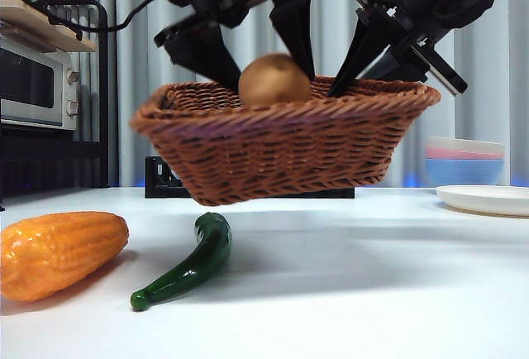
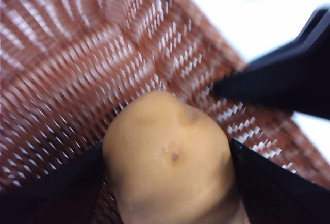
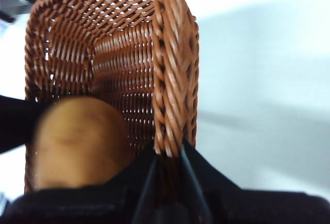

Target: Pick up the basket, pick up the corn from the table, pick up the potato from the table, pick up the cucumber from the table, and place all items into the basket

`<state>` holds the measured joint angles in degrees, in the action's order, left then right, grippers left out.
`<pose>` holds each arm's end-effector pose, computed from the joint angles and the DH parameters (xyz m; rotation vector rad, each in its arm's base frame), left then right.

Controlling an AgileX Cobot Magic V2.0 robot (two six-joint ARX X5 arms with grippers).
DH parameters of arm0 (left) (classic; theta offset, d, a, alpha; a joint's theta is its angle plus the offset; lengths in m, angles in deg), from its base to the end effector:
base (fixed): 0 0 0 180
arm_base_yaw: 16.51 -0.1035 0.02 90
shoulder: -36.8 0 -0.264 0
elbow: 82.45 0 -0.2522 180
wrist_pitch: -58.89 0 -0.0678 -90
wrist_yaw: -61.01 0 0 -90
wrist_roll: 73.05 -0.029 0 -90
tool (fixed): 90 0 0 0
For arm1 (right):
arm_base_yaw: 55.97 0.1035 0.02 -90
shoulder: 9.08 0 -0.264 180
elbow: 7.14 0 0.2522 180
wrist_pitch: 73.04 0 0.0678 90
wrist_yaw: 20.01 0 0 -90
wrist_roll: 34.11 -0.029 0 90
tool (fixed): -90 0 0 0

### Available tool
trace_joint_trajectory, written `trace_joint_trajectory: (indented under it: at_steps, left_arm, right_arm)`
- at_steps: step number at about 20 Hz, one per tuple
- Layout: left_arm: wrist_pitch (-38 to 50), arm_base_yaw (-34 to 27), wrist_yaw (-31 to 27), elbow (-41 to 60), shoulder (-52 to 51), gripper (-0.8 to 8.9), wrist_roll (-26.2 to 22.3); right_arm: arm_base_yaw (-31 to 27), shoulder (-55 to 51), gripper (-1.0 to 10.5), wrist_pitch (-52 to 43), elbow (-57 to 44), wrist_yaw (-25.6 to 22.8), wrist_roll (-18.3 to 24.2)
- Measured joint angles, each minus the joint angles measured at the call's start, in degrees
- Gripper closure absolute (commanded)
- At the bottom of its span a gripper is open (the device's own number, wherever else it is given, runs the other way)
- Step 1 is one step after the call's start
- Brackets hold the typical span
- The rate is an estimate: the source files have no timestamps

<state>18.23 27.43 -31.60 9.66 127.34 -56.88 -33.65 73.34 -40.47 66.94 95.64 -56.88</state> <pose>0.2492 -0.2383 0.2894 0.0460 0.7952 -0.5771 0.2780 0.1277 0.2671 0.3787 0.8838 0.6442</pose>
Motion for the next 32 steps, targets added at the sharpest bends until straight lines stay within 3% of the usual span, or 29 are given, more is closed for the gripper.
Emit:
trace_joint_trajectory:
  at_steps: [1,2,3,9,13,17,20,22,28,32]
  left_arm:
    - [-0.81,0.00,0.00,0.00,0.04,4.08,0.00]
    - [-1.38,0.00,0.00,0.00,0.04,2.86,0.00]
    - [-2.23,0.00,0.00,0.00,0.02,2.67,0.00]
    - [-4.50,0.42,1.51,0.11,-1.46,2.70,-0.09]
    - [-7.76,0.59,1.62,0.35,-13.22,2.70,0.20]
    - [-20.26,0.59,0.96,0.33,-28.15,2.70,0.42]
    - [-36.06,0.59,-4.55,0.31,-33.31,2.70,2.01]
    - [-42.12,0.79,-8.83,2.12,-33.31,2.70,4.00]
    - [-24.96,1.73,-6.73,21.53,-31.10,2.79,9.20]
    - [-17.09,1.16,-7.45,26.82,-24.11,2.79,10.51]
  right_arm:
    - [0.00,0.00,9.6,0.00,0.00,1.38,-0.22]
    - [0.00,0.00,9.6,-0.02,0.00,2.12,-0.46]
    - [-0.04,0.00,9.6,-0.02,0.00,2.32,-0.68]
    - [-0.35,0.00,9.6,-0.02,0.00,2.27,-0.83]
    - [-2.19,0.00,9.6,-0.02,0.00,2.32,-0.81]
    - [-4.48,0.00,9.6,-0.02,0.00,2.29,-0.59]
    - [-6.21,0.00,9.6,-0.02,0.00,2.29,-0.24]
    - [-6.99,0.00,9.6,-0.02,0.00,2.29,0.04]
    - [-7.72,0.00,9.6,-0.02,0.00,2.25,0.92]
    - [-7.72,0.00,9.6,-0.09,0.00,2.32,1.33]
